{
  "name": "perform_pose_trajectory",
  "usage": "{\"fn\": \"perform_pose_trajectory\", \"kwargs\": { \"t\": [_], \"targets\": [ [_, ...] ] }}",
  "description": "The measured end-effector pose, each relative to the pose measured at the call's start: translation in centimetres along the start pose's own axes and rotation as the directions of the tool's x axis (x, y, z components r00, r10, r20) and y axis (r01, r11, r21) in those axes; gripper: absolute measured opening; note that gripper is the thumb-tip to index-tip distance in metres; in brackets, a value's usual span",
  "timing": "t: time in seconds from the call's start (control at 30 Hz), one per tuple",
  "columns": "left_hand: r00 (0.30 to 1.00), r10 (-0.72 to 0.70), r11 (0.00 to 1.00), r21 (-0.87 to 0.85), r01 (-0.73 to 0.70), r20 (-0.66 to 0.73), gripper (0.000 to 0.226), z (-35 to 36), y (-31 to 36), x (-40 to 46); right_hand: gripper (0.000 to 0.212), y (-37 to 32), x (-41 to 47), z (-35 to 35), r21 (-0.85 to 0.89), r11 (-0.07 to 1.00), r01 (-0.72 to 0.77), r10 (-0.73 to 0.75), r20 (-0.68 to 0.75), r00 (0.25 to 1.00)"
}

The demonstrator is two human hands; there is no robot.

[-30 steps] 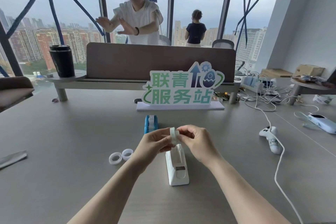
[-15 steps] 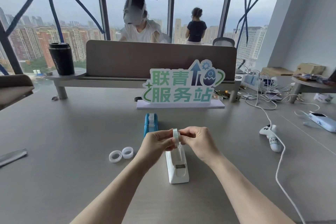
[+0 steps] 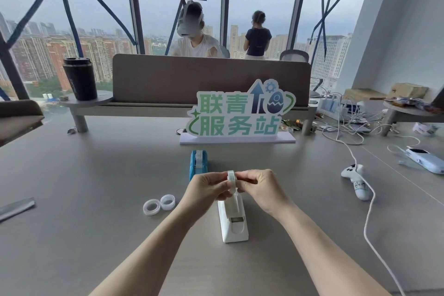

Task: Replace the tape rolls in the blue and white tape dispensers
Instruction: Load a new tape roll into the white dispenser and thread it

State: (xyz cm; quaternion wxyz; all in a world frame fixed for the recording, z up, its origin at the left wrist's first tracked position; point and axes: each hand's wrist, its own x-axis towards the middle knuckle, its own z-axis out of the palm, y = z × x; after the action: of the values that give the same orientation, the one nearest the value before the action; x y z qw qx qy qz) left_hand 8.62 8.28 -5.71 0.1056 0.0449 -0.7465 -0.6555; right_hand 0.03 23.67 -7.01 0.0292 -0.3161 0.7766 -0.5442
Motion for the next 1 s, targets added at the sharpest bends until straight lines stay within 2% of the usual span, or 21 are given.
{"fn": "perform_pose_trajectory", "kwargs": {
  "t": [0.13,0.23,0.33,0.4,0.5,0.67,1.0],
  "targets": [
    [1.000,-0.022,0.999,0.044,0.023,-0.011,0.026,-0.4,-0.5,0.1,0.021,-0.2,-0.2,0.5,-0.012,1.000,-0.008,0.008,-0.025,1.000],
    [1.000,0.014,0.974,0.227,-0.013,-0.002,0.029,-0.7,-0.9,0.2,0.015,-0.1,-0.2,0.6,-0.078,0.996,-0.035,0.030,-0.055,0.998],
    [0.993,0.111,0.892,0.446,-0.081,-0.043,0.027,-0.7,-1.2,0.3,0.014,0.1,-0.3,0.6,-0.149,0.988,-0.044,0.036,-0.057,0.998],
    [0.984,0.149,0.845,0.528,-0.077,-0.096,0.024,-0.3,-1.5,0.2,0.016,0.3,-0.2,0.6,-0.232,0.972,-0.036,0.026,-0.050,0.998],
    [0.975,0.159,0.814,0.579,-0.041,-0.154,0.023,0.1,-1.9,0.2,0.015,0.5,-0.1,0.4,-0.283,0.958,-0.036,0.039,0.004,0.999],
    [0.972,0.172,0.792,0.609,-0.040,-0.160,0.023,0.4,-2.3,0.6,0.018,0.5,0.3,-0.2,-0.345,0.938,-0.047,0.064,0.038,0.997],
    [0.969,0.186,0.788,0.614,-0.050,-0.160,0.022,-0.2,-2.8,0.0,0.017,0.4,-0.1,0.4,-0.323,0.946,-0.014,0.025,0.029,0.999]
  ]
}}
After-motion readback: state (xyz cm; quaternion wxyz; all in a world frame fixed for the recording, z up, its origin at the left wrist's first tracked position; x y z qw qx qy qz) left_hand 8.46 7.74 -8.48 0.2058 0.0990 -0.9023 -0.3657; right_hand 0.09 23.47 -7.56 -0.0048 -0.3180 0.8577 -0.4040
